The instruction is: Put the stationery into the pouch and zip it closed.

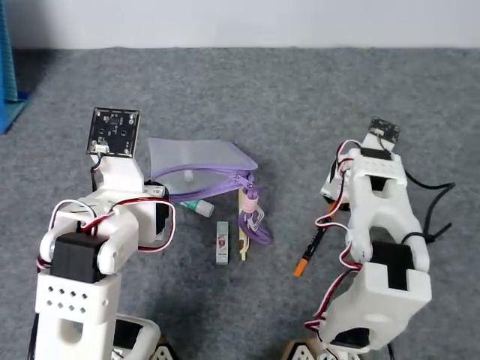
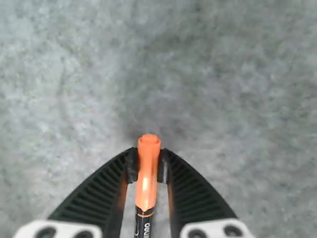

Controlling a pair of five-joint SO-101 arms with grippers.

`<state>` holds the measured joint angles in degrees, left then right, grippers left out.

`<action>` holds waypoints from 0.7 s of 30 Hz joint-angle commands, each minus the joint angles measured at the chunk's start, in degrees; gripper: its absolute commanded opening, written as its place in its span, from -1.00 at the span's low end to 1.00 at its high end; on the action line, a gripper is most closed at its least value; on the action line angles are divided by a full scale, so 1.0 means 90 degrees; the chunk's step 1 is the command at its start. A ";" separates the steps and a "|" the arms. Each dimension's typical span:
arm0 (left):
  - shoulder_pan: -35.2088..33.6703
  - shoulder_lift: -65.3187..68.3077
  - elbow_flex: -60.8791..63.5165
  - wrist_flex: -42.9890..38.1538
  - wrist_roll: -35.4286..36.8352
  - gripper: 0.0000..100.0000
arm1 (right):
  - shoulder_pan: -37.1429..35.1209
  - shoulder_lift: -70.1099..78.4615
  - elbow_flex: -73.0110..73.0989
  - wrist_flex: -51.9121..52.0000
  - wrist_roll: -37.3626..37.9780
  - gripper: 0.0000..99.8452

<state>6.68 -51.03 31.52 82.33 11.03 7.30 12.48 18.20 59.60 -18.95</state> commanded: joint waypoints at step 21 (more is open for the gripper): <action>0.0039 0.0029 -0.0220 0.0010 0.0059 -0.97 | -0.1626 -0.4674 -0.0400 0.3678 0.0606 -0.98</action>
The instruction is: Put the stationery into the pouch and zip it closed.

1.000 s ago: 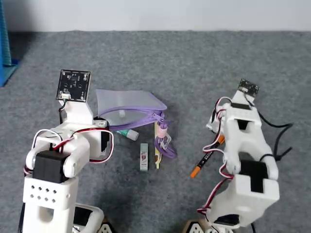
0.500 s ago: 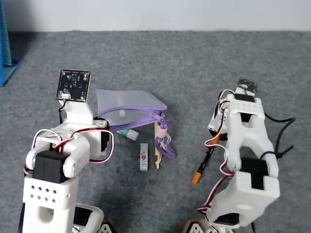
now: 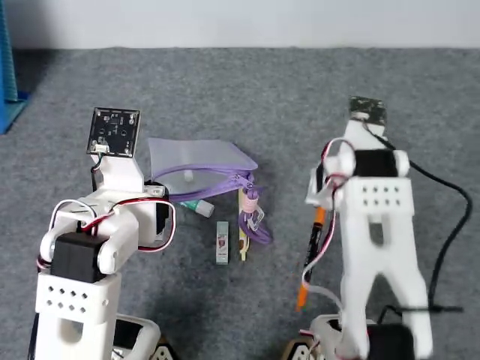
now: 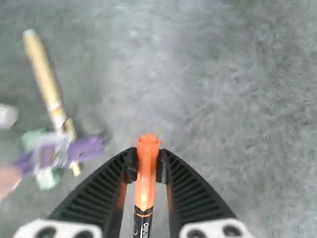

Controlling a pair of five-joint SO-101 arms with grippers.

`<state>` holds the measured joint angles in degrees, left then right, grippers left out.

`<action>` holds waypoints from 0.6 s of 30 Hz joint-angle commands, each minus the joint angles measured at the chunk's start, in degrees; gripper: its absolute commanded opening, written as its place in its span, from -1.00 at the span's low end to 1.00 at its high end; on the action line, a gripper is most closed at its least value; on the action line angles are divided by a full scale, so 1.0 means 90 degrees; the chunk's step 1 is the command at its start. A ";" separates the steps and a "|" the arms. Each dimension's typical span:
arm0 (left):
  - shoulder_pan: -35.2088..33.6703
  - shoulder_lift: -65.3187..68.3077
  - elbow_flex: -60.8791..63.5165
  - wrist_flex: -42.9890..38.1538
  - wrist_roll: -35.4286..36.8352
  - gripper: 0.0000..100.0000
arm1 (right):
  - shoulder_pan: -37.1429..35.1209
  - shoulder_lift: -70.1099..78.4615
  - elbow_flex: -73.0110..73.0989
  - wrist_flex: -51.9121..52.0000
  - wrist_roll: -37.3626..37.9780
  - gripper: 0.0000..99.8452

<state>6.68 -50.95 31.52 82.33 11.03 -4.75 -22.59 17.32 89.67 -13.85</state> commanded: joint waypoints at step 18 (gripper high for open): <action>0.0029 0.0000 -0.0151 0.0000 0.0059 -0.97 | -0.2222 -0.4195 -0.0303 0.0904 0.0039 -0.98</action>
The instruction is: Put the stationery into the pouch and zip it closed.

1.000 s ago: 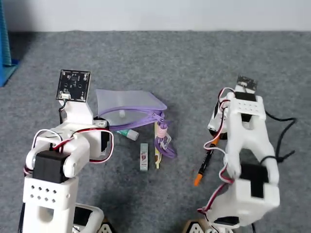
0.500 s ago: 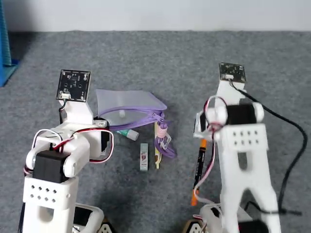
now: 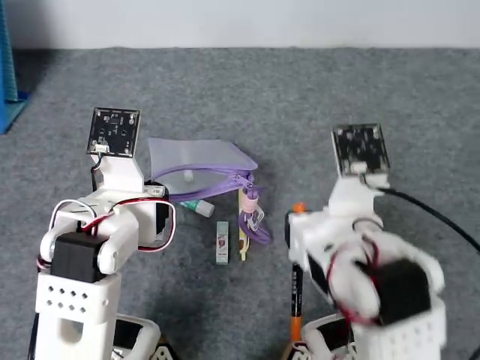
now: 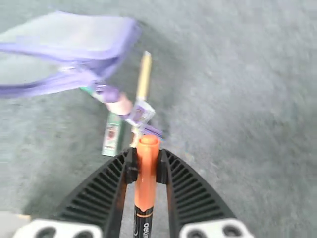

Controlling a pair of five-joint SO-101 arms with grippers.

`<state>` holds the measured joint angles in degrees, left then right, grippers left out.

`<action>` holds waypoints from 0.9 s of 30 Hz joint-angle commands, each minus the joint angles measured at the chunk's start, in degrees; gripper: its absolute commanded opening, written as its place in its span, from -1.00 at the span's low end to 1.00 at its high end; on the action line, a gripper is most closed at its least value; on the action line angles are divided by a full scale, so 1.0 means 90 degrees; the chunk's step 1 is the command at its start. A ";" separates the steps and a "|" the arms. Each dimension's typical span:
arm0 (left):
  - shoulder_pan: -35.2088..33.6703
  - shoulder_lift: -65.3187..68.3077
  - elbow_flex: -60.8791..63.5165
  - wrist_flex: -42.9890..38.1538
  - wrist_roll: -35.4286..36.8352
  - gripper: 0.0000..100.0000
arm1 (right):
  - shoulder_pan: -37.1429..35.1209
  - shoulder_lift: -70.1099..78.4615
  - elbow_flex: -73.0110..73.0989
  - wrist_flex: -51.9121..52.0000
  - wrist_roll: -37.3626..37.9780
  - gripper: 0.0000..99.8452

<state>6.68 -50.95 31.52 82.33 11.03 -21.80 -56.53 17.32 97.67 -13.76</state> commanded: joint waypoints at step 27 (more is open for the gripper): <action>0.0029 -0.0010 -0.0474 0.0127 0.0059 -0.97 | -0.2330 -0.1548 0.1836 -0.5973 0.1368 -0.98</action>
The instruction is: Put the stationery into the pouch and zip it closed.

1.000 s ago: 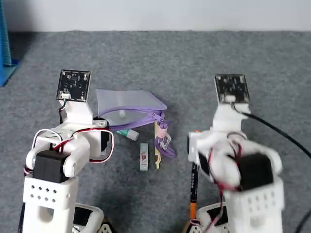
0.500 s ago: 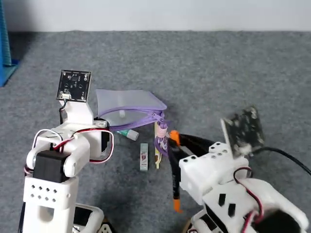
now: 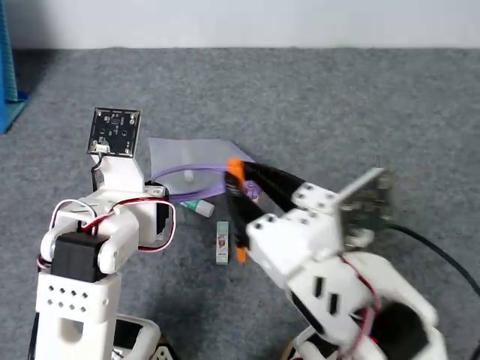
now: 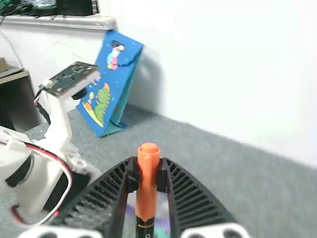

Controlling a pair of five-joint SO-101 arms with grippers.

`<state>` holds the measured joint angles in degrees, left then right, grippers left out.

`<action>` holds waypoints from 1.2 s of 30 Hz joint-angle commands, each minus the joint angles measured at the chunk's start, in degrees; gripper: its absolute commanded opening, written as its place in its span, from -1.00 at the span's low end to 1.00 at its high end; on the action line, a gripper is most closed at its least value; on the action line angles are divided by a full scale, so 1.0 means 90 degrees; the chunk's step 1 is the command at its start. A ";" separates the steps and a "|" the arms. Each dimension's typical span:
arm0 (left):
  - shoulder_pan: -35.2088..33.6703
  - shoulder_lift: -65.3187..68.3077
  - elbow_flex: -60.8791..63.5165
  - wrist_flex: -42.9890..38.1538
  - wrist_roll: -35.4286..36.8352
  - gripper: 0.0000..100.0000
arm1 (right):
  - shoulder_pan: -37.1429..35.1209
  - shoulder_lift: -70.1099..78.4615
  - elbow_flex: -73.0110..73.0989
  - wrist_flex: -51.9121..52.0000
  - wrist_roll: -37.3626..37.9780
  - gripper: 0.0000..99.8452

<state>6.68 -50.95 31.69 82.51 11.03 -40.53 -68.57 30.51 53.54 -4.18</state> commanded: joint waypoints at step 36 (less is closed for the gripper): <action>-0.0010 -0.0010 -0.0484 0.0225 0.0039 -0.97 | 0.0484 -0.0835 0.4864 -0.5485 0.0781 -0.58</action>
<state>6.68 -50.95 30.99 84.35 11.03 -39.30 -75.43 79.03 -6.33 6.64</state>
